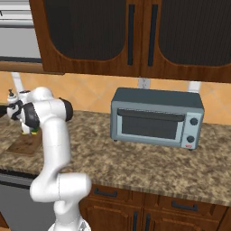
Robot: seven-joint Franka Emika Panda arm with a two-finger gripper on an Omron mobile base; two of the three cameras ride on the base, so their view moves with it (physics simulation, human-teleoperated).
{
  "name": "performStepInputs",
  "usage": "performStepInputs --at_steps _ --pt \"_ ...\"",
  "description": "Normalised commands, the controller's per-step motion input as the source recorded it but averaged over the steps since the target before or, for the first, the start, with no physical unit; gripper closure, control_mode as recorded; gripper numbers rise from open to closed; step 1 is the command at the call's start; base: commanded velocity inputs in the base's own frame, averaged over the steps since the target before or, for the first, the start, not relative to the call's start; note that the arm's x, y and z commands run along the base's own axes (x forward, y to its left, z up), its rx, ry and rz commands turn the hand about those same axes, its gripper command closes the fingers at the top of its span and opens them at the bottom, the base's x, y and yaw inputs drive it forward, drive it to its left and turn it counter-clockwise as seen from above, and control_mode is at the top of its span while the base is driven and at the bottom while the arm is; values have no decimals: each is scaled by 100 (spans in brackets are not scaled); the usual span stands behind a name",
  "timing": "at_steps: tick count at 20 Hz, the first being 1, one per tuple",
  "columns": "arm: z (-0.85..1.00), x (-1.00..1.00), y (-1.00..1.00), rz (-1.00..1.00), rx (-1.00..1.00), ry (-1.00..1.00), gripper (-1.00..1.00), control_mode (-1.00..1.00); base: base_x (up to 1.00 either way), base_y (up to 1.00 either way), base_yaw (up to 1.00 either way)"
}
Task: Pick up the sponge from the counter and clean the cutting board by briefly scrubbing or pressing down on the cutting board. Once finished, release the sponge.
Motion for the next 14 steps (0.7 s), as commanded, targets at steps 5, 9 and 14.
performStepInputs --at_steps 5,9,14 --pt "-34 7 12 -1 -4 7 100 -100 0 0 0" --pt "-46 -24 0 0 -3 18 100 -100 0 0 0" --pt "-43 -74 0 0 -5 -2 100 -100 0 0 0"
